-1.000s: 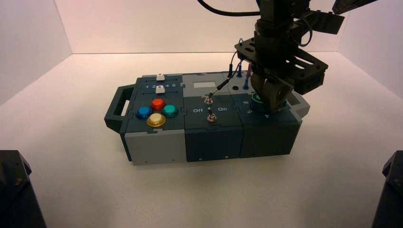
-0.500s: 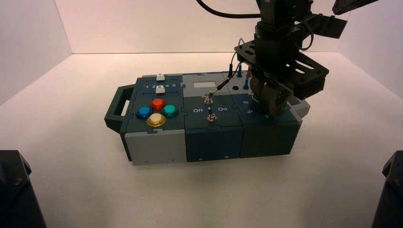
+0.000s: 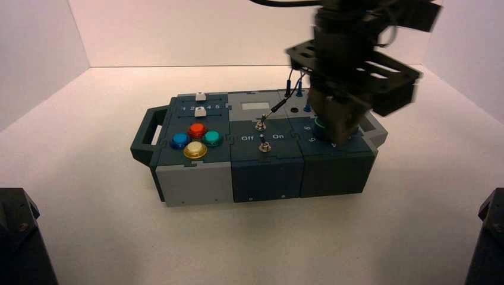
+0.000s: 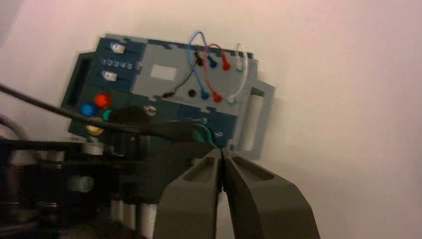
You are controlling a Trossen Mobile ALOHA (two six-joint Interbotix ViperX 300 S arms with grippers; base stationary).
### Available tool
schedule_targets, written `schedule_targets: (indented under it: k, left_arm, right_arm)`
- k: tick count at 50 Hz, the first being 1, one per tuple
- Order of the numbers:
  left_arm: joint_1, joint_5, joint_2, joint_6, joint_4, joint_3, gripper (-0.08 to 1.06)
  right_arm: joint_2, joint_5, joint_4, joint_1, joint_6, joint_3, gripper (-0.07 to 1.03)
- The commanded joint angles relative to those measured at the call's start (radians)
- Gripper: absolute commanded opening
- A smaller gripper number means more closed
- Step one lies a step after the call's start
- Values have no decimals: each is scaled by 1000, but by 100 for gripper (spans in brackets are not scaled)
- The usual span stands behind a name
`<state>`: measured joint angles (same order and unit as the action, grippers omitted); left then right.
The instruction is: Turn the knob to position 3.
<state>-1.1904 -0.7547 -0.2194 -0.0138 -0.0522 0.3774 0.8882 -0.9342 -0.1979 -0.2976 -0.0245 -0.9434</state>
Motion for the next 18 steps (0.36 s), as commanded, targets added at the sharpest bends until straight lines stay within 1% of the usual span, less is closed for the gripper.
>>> schedule_targets:
  k: [1,8,13,18]
  left_arm:
    - [2,6,103,-12,5,35,-3]
    - [3,6,114,-28,5,80,-3]
    - [3,9,118,-32,5,86,-3]
    - [3,9,120,-32,6,77,-3]
  right_arm:
    - [-11,2,5,5,-3,9,-2]
    - [-9,-2,3,3,-3,12,-2]
    - [-9,-3,5,3,-5,12,-2]
    - [-3,-3,8,5,-6,12,-2]
